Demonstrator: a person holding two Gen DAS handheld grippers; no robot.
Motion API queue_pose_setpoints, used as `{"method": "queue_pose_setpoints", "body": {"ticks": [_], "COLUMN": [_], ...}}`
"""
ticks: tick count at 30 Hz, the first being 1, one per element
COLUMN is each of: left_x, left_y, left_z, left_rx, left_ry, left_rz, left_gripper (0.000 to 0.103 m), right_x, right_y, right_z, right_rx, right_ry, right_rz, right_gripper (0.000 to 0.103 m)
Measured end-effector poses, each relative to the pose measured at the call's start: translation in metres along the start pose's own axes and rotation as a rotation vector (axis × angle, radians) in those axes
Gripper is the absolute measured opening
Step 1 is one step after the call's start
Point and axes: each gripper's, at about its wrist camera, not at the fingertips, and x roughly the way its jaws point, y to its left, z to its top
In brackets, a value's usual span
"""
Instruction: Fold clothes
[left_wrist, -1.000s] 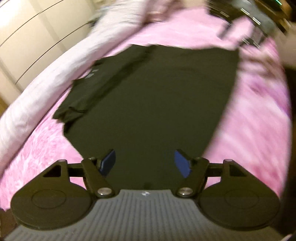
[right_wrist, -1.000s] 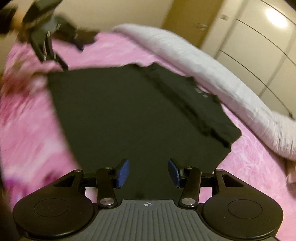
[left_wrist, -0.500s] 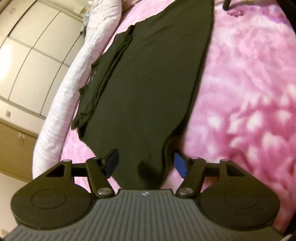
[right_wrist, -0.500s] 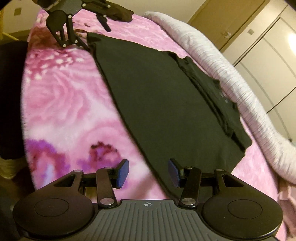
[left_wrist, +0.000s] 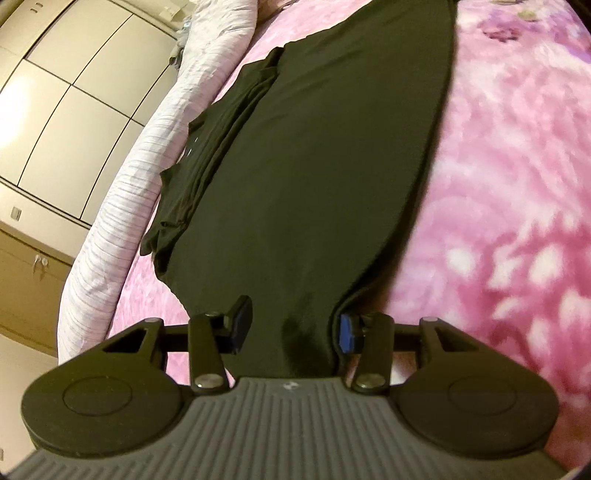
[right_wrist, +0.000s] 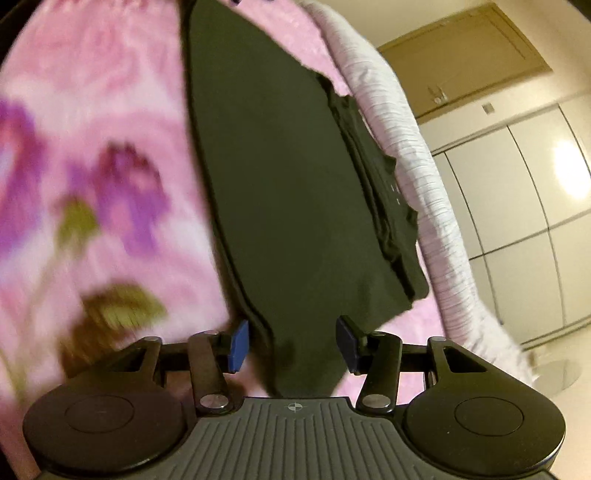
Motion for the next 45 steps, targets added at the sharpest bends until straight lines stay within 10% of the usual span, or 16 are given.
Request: {"method": "queue_pose_setpoints", "body": {"ticks": [5,9,22,35,45], "left_x": [0.001,-0.003,-0.117,-0.282,-0.267], "left_y": [-0.001,0.003,0.033,-0.003,0.057], "left_z": [0.001,0.002,0.005,-0.017,0.012], "left_rx": [0.014,0.045,0.156,-0.005,0.004], "left_ry": [0.009,0.010,-0.061,-0.121,-0.143], "left_rz": [-0.006,-0.012,-0.013,-0.356,-0.299], "left_gripper": [0.024,0.004,0.002,0.002,0.003], "right_x": [0.014,0.028,-0.072,-0.248,-0.271], "right_y": [-0.002,-0.002,-0.059,-0.040,-0.054], "right_z": [-0.011,-0.010,0.002,0.006,0.017], "right_rx": [-0.046,-0.085,-0.038,-0.045,-0.051], "right_ry": [0.009,0.029,0.012,0.063,0.066], "right_rz": [-0.058,-0.044,-0.052,0.186,0.220], "right_gripper": [0.047,0.003,0.001,0.001,0.001]}}
